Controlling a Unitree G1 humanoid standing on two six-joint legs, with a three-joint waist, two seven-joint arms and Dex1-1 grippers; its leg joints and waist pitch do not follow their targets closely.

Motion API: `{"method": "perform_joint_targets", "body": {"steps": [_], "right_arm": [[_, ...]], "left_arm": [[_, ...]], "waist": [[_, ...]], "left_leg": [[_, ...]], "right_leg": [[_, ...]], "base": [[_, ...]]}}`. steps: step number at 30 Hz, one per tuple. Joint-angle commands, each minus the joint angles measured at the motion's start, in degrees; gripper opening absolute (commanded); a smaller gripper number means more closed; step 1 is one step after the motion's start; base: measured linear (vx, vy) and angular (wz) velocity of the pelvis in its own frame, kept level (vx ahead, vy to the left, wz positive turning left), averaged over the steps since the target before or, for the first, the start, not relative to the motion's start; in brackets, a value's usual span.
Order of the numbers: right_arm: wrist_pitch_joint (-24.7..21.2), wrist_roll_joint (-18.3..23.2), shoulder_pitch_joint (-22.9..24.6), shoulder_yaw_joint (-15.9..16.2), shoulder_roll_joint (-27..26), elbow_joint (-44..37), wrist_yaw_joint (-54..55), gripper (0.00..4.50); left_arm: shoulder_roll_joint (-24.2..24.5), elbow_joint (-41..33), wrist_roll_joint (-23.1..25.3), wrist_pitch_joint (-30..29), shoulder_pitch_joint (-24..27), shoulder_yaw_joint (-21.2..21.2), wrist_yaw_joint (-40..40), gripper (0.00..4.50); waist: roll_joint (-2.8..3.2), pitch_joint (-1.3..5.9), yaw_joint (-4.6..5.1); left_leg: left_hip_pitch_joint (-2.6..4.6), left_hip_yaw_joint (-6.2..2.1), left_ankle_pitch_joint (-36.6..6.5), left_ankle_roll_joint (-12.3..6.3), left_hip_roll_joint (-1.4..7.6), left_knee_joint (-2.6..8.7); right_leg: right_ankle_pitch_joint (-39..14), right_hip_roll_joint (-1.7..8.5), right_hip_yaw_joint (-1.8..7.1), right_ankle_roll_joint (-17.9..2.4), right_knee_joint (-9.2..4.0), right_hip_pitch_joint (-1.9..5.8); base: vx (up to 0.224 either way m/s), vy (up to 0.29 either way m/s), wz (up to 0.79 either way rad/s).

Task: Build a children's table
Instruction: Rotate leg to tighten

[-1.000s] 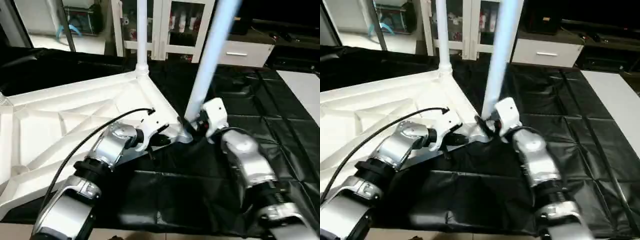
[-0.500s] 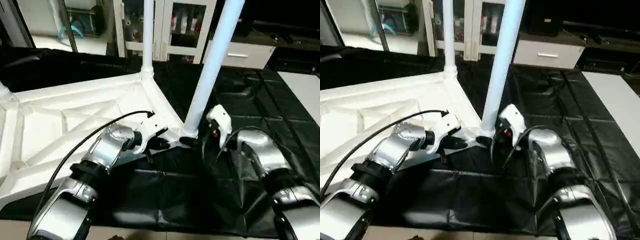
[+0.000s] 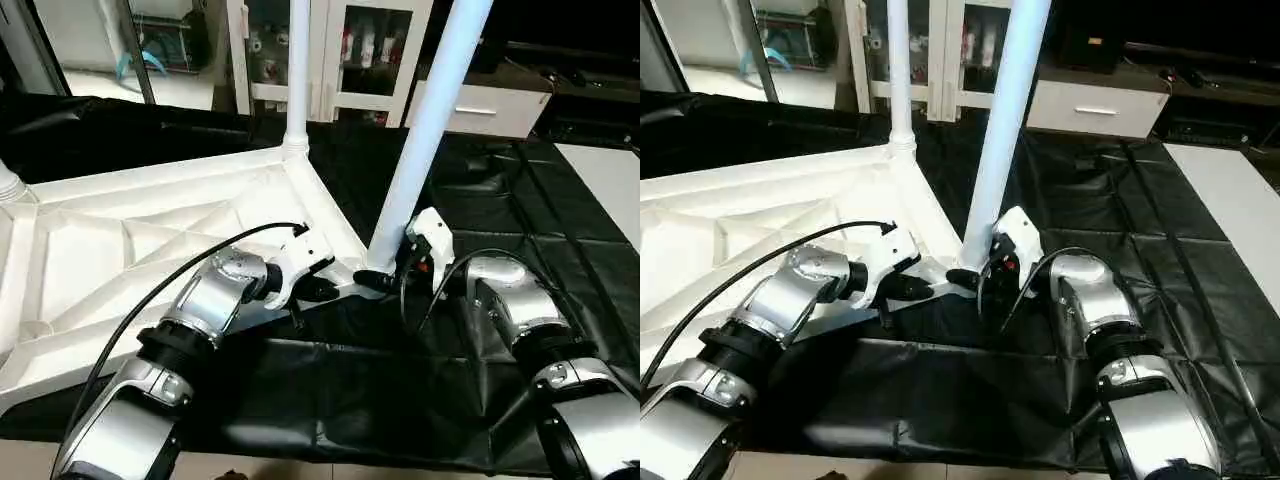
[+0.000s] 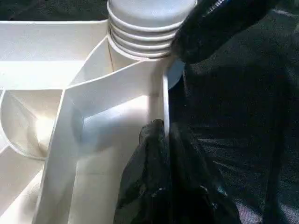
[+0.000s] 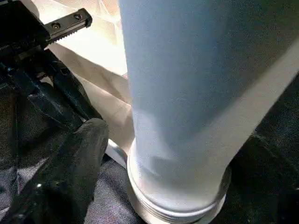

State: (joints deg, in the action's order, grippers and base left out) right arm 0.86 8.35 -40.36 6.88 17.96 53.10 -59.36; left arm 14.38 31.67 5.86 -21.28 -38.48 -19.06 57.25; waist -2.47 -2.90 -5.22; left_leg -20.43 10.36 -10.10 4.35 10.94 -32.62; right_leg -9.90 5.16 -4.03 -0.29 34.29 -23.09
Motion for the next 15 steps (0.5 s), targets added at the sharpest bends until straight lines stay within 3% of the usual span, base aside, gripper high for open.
{"method": "perform_joint_targets", "body": {"steps": [1, 9, 15], "right_arm": [[1.3, -0.3, -1.0, -1.0, 0.8, 1.3, -0.8, 3.52], [2.8, -0.8, -1.5, -1.0, 0.5, 3.1, -1.7, 2.77], [4.3, -1.7, -1.5, -0.5, 0.4, 4.1, -2.2, 2.59]], "left_arm": [[0.2, 1.4, 0.7, -1.4, 1.9, -3.0, 2.0, 0.0], [0.2, 1.3, 0.7, -1.4, 1.9, -3.2, 2.2, 0.0], [0.3, 1.0, 0.8, -1.5, 2.1, -3.3, 2.3, 0.0]], "waist": [[0.02, 3.8, -0.08], [0.11, 3.73, -0.05], [0.14, 3.75, -0.05]], "left_leg": [[0.29, -0.38, -10.4, -4.25, 2.31, 3.16], [0.29, -0.4, -11.4, -4.19, 2.35, 3.2], [0.32, -0.44, -12.0, -3.83, 2.36, 3.23]], "right_leg": [[-7.9, 3.41, 2.42, -16.1, -3.3, 3.14], [-8.9, 3.35, 2.37, -16.1, -3.39, 3.07], [-9.5, 3.38, 2.38, -16.0, -3.43, 3.03]], "base": [[0.0, 0.0, 0.0], [0.0, 0.0, 0.0], [0.0, 0.0, 0.0]]}}
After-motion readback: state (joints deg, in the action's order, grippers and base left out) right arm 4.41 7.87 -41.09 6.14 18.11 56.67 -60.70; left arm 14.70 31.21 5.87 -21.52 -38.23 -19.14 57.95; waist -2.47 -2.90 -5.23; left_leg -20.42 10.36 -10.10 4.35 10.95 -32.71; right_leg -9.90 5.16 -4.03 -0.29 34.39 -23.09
